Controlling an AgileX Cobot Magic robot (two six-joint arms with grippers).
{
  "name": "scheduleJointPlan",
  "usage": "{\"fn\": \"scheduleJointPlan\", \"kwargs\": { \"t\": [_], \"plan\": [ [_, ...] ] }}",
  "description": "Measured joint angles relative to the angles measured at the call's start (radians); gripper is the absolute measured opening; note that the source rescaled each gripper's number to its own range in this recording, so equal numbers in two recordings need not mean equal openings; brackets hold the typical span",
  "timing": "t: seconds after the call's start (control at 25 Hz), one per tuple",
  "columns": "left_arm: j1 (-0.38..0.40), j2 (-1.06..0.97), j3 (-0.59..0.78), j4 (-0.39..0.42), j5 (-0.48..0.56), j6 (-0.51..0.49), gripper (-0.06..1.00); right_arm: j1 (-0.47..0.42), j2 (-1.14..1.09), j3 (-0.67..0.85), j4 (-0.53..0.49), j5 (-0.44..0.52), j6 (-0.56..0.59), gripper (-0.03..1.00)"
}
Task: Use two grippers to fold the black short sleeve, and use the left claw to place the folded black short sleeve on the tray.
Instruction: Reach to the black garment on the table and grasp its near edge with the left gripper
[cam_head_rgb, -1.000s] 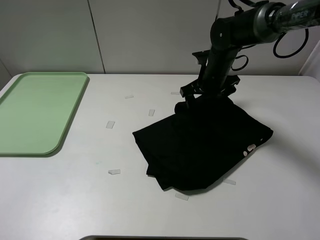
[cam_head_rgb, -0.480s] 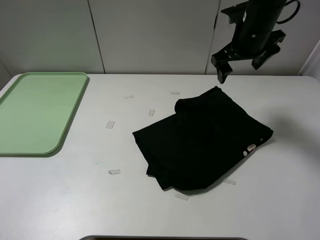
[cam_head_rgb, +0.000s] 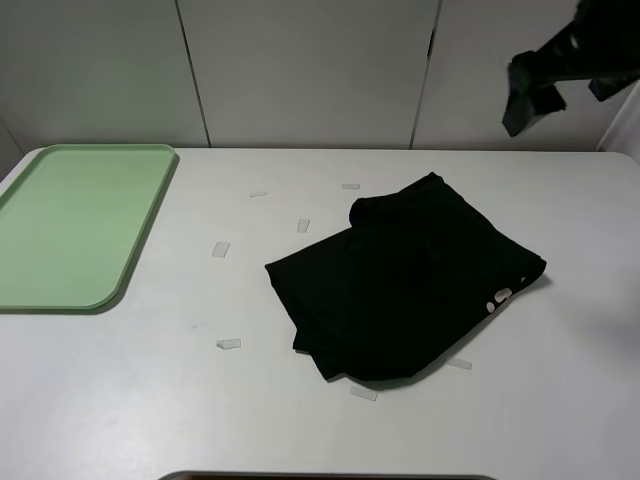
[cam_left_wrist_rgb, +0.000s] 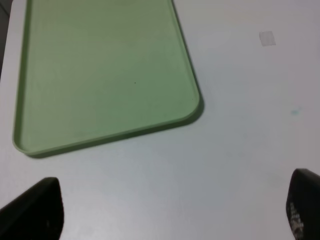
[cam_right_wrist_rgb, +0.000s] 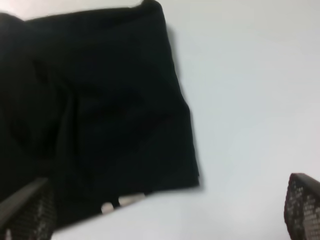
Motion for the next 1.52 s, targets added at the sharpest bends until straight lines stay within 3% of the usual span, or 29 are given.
{"fn": "scheduleJointPlan", "kwargs": {
  "t": [0.4,0.72,1.08,1.32,1.52],
  "plan": [
    [0.000,0.000,0.000,0.000,0.000,0.000,0.88,-0.060,-0.563,0.367,0.038,-0.020,-0.028,1.00],
    [0.000,0.000,0.000,0.000,0.000,0.000,0.88,-0.060,-0.962,0.478,0.096,0.096,-0.011,1.00],
    [0.000,0.000,0.000,0.000,0.000,0.000,0.88,-0.060,-1.219,0.489,0.133,0.133,0.042,1.00],
    [0.000,0.000,0.000,0.000,0.000,0.000,0.88,-0.060,-1.376,0.628,0.174,0.064,0.055,1.00],
    [0.000,0.000,0.000,0.000,0.000,0.000,0.88,-0.058,-1.419,0.721,0.187,0.060,0.056,1.00]
  ]
}}
